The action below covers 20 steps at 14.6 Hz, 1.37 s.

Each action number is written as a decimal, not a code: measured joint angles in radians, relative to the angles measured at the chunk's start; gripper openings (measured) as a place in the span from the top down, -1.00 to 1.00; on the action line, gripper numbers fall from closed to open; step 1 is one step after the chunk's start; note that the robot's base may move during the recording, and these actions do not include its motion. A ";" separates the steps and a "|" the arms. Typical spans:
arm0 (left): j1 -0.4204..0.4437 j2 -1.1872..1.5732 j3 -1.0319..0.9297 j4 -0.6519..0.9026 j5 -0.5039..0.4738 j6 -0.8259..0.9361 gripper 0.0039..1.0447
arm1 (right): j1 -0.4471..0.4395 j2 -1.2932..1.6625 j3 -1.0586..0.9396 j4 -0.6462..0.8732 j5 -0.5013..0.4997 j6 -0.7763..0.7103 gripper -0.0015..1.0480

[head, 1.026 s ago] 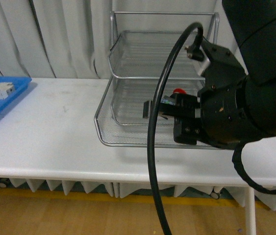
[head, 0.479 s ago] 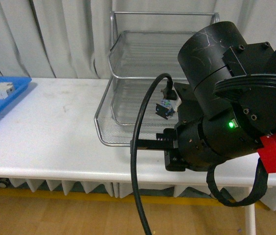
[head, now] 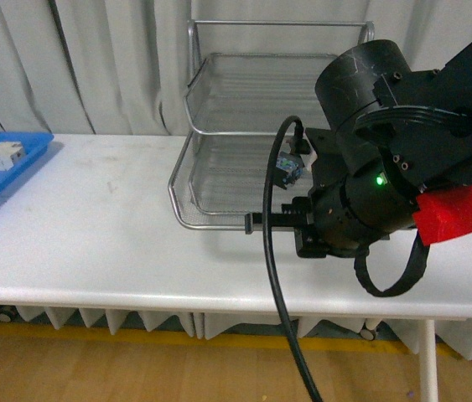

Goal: Place button on rack with both arms

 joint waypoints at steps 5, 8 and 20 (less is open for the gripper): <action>0.000 0.000 0.000 0.000 0.000 0.000 -0.88 | -0.073 0.132 0.199 -0.056 0.013 -0.048 0.96; 0.000 0.000 0.000 0.000 0.000 0.000 -0.88 | -0.103 0.161 0.286 -0.006 0.052 -0.068 0.96; 0.000 0.000 0.000 0.000 0.000 0.000 -0.88 | -0.122 -0.332 -0.326 0.256 -0.131 0.049 0.97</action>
